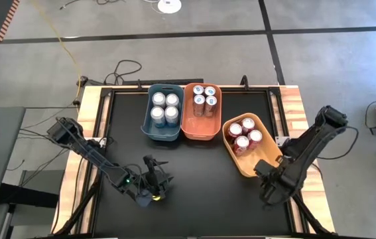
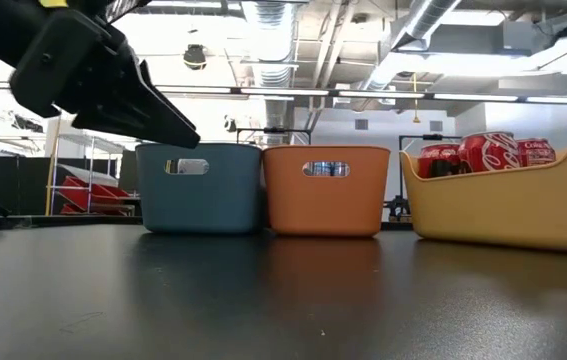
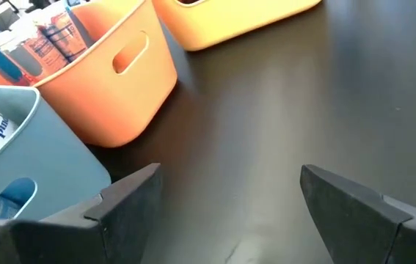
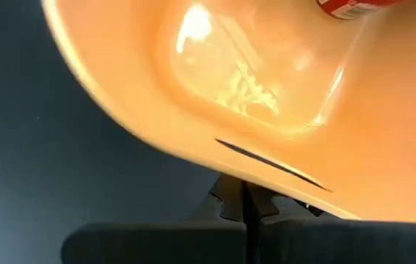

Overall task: Sort soda cans
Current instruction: Move the yellow bin to the top right of the table, then adjust the bins to align them on the table

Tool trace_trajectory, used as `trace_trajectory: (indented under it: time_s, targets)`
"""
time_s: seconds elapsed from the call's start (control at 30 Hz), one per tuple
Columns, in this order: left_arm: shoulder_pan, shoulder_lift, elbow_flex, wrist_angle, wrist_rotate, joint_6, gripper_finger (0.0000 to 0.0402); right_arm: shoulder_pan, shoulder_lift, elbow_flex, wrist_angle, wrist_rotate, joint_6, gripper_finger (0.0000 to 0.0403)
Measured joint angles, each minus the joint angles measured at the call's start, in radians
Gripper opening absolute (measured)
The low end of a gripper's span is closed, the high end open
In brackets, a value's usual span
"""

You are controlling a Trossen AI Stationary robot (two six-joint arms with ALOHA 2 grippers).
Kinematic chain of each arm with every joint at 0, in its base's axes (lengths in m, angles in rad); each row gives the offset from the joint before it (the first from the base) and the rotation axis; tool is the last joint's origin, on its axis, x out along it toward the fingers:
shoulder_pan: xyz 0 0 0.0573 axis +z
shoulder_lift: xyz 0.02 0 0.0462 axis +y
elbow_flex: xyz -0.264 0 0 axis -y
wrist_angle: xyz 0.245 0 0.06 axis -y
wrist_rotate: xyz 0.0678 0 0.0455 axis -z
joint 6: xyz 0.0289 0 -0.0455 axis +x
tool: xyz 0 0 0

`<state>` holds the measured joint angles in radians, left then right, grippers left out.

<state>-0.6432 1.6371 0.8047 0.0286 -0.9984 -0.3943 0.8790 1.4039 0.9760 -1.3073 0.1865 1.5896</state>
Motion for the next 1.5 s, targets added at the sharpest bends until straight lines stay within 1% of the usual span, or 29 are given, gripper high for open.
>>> trace_trajectory:
  time_s: [0.2, 0.47, 0.67, 0.73, 0.83, 0.9, 1.1, 1.2, 1.4, 1.5]
  targets:
    - [0.019, 0.0, 0.0, 0.008, 0.0, 0.012, 0.0318, -0.123, 0.005, 0.001, 0.01, 0.043, -0.148, 0.0]
    - [0.019, 0.0, 0.0, 0.008, 0.001, 0.012, 0.0318, -0.31, 0.005, 0.001, 0.002, 0.144, -0.345, 0.0]
    - [0.019, 0.0, 0.0, 0.007, 0.001, 0.02, 0.0318, -0.452, 0.004, 0.001, 0.024, 0.185, -0.508, 0.0]
    - [0.019, 0.0, 0.0, 0.007, 0.001, 0.02, 0.0318, -0.5, 0.004, 0.001, 0.033, 0.214, -0.547, 0.0]
    - [0.019, 0.0, 0.0, 0.007, 0.001, 0.021, 0.0318, -0.569, 0.004, 0.001, 0.048, 0.292, -0.579, 0.0]
    - [0.019, 0.0, 0.0, 0.007, 0.001, 0.022, 0.0318, -0.618, 0.004, 0.001, 0.084, 0.312, -0.639, 0.0]
    - [0.019, 0.0, 0.0, 0.005, 0.002, 0.031, 0.0318, -0.727, 0.004, 0.001, 0.229, 0.314, -0.797, 0.0]
    - [0.019, 0.0, 0.0, 0.005, 0.002, 0.031, 0.0318, -0.765, 0.004, 0.001, 0.26, 0.306, -0.852, 0.0]
    - [0.019, 0.0, 0.0, -0.005, 0.002, 0.032, 0.0318, -0.815, 0.004, 0.001, 0.267, 0.297, -0.884, 0.0]
    - [0.019, 0.0, 0.0, -0.05, 0.001, 0.032, 0.0318, -0.802, 0.001, 0.001, 0.258, 0.233, -0.895, 0.0005]
